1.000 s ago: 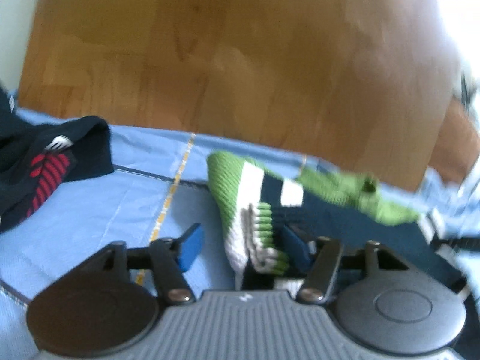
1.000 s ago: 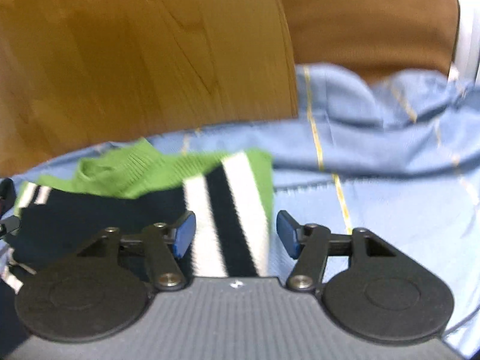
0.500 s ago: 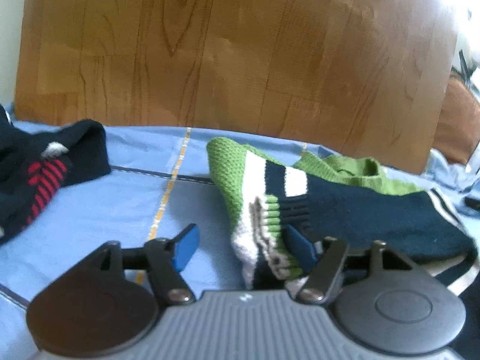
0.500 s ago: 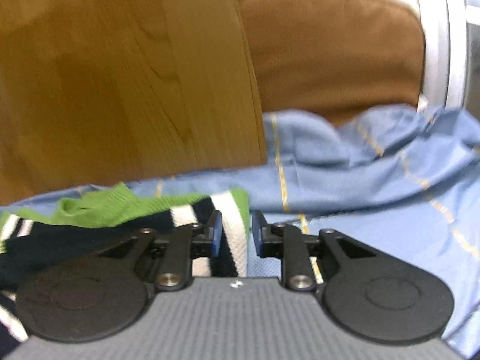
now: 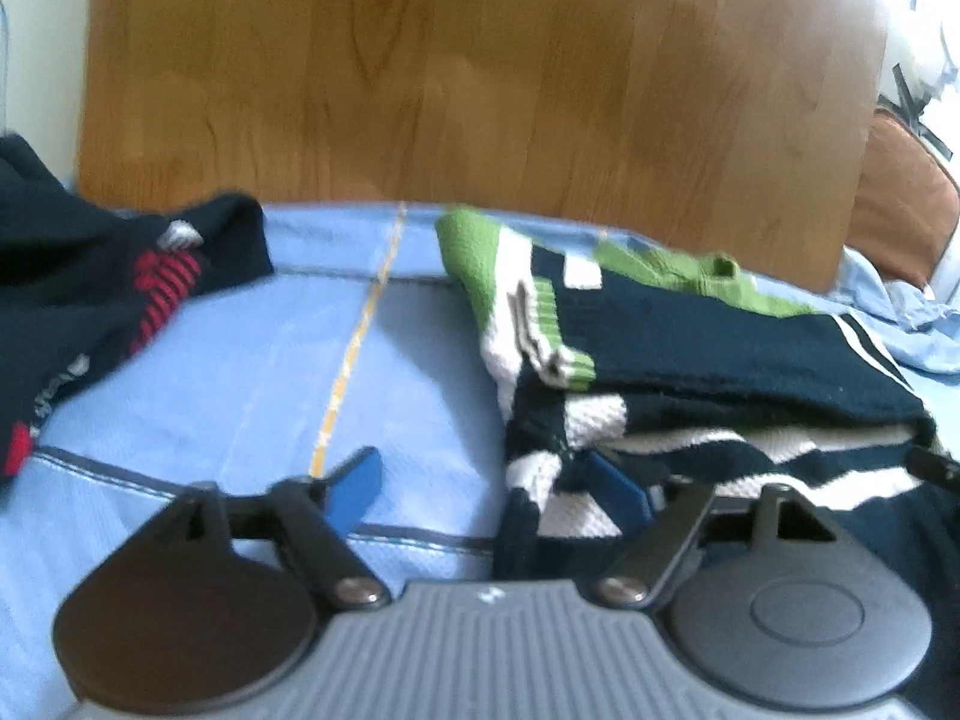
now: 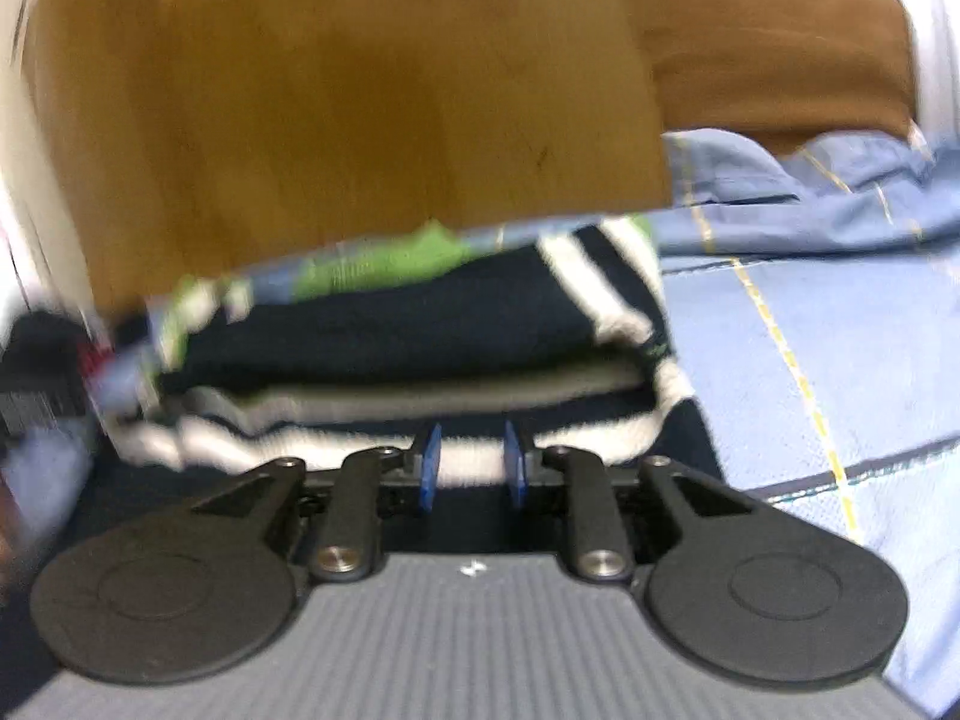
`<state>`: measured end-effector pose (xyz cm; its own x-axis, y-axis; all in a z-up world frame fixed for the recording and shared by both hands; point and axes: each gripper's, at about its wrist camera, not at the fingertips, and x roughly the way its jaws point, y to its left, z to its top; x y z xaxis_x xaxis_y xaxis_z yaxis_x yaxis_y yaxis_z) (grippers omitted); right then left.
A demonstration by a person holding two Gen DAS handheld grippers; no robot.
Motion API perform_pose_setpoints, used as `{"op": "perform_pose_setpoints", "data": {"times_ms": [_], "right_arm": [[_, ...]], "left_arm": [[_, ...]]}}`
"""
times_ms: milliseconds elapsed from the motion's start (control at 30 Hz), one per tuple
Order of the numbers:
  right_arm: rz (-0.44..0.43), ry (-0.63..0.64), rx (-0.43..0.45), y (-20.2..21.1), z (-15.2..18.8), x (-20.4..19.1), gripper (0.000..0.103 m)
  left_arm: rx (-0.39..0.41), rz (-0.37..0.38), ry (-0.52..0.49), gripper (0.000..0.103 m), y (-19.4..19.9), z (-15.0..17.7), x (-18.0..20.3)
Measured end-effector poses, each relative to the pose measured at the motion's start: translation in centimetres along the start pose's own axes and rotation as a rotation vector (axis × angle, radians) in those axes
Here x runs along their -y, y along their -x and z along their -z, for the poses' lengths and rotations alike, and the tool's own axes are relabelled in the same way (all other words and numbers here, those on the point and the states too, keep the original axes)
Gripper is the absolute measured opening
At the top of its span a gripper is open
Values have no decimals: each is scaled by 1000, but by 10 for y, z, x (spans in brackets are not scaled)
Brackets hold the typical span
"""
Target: Fold small clothes
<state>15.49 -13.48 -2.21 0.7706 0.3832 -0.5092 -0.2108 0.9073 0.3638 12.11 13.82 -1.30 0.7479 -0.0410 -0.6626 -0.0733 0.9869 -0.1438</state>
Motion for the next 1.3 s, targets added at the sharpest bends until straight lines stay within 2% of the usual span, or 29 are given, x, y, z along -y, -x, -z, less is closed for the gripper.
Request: {"op": "perform_pose_setpoints", "data": {"times_ms": [33, 67, 167, 233, 300, 367, 433, 533, 567, 633, 767, 833, 900, 933, 1067, 1133, 1167, 1200, 1233, 1267, 1300], "right_arm": [[-21, -51, 7, -1, 0, 5, 29], [-33, -92, 11, -1, -1, 12, 29], [-22, -158, 35, 0, -2, 21, 28], [-21, -204, 50, 1, -3, 27, 28], [-29, -249, 54, -2, -4, 35, 28], [-41, -266, 52, -1, -4, 40, 29], [-43, -265, 54, 0, -5, 40, 29], [-47, -269, 56, 1, -4, 42, 30], [-50, -273, 57, 2, -3, 42, 30], [-53, -275, 58, 4, 0, 42, 31], [-44, -245, 58, 2, 0, 36, 35], [-38, -209, 50, 2, -1, 31, 38], [-22, -145, 32, 3, -1, 19, 40], [-26, -90, 15, 5, 1, 9, 43], [-178, 135, -102, 15, 25, -47, 46], [-255, 252, -167, 19, 43, -80, 46], [-294, 294, -201, 21, 52, -94, 46], [-327, 336, -213, 25, 61, -106, 46], [-350, 385, -218, 30, 70, -118, 47], [-359, 425, -216, 35, 75, -127, 49], [-371, 449, -228, 39, 79, -134, 49]], "left_arm": [[8, -5, -16, 35, 1, 1, 5], [5, 25, -18, 11, 2, 3, 9], [31, -54, 9, 11, 5, 8, 10], [34, -51, 78, 11, 9, 11, -3], [33, -66, 82, 11, 12, 10, -3], [33, -118, 45, 18, 15, 12, 7], [20, -131, 29, 24, 25, 16, 13], [37, -98, 3, 45, 58, 31, 14], [45, -88, -9, 55, 67, 37, 11], [52, -52, -4, 56, 96, 55, 4], [39, 80, 89, 62, 143, 88, -18], [40, 117, 105, 65, 163, 106, -23], [34, 132, 114, 81, 176, 120, -25], [32, 134, 121, 82, 181, 127, -25], [-7, 145, 122, 82, 189, 147, -19], [-25, 157, 114, 78, 191, 155, -14], [-37, 161, 108, 69, 191, 158, -11], [-50, 164, 102, 45, 191, 161, -9], [-66, 163, 96, 33, 190, 164, -6], [-57, 124, 80, 15, 191, 167, -5], [-57, 94, 65, 9, 192, 169, -4]]}}
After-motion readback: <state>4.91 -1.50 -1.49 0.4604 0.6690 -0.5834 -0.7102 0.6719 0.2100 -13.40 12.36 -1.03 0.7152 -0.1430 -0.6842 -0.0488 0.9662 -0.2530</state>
